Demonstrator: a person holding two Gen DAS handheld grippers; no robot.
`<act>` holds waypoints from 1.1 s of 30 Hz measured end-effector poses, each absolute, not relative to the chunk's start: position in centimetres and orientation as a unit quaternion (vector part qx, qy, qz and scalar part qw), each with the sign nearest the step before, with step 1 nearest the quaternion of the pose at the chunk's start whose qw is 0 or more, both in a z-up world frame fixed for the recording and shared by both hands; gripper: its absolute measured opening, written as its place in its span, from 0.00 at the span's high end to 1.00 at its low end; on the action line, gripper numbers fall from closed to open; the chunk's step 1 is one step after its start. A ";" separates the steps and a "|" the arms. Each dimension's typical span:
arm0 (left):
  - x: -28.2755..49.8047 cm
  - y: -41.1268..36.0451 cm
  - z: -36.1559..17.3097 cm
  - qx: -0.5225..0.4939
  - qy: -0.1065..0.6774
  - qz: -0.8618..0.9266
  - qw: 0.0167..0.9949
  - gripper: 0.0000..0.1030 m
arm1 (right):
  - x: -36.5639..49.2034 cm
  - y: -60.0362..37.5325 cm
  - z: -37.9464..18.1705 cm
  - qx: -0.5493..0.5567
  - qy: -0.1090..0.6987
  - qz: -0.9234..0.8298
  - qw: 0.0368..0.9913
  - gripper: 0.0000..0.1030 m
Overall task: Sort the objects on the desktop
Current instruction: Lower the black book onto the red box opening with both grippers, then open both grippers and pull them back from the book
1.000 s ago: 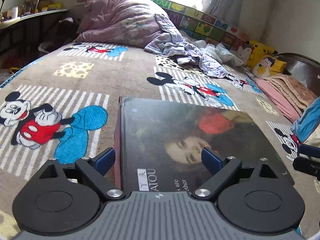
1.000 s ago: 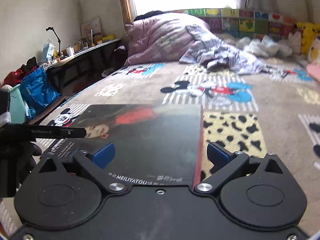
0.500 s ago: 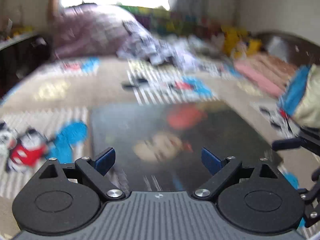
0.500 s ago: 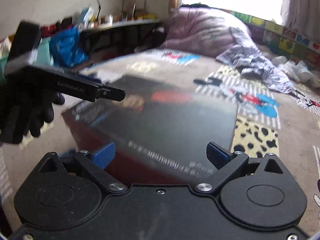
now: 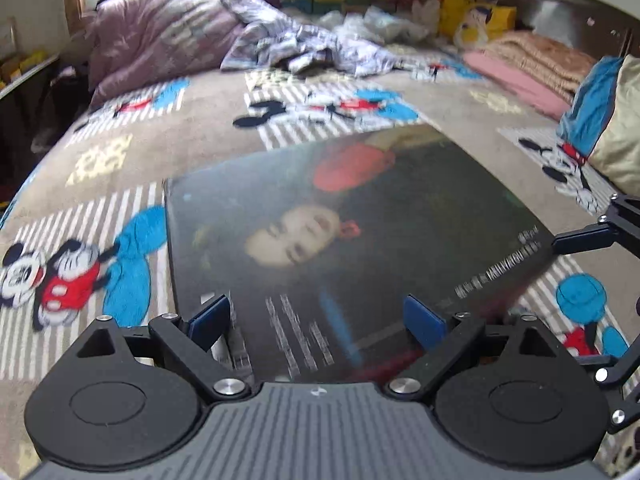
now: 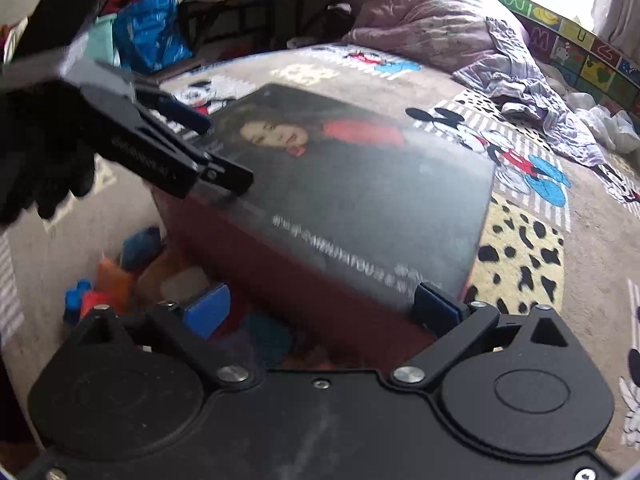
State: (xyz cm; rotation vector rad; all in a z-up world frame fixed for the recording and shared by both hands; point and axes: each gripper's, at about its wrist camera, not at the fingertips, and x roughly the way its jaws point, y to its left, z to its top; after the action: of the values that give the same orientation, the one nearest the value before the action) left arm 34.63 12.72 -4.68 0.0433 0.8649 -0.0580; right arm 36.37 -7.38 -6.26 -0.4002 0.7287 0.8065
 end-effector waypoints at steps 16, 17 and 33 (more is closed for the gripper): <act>25.4 8.2 0.8 0.092 0.419 -0.004 0.903 0.09 | 31.0 -12.6 -1.0 -0.144 0.303 0.306 0.891 0.02; 24.7 7.9 1.1 0.093 0.416 -0.004 0.904 0.09 | 30.5 -12.8 -0.4 -0.134 0.294 0.305 0.896 0.02; 15.4 4.9 4.7 0.072 0.348 0.033 0.934 0.09 | 22.5 -12.1 1.3 -0.122 0.293 0.302 0.899 0.01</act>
State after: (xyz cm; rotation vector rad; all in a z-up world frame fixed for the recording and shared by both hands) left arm 15.37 4.87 4.67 0.1479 0.7110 0.0672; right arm 22.52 -12.09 1.29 -0.2525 0.6074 0.6243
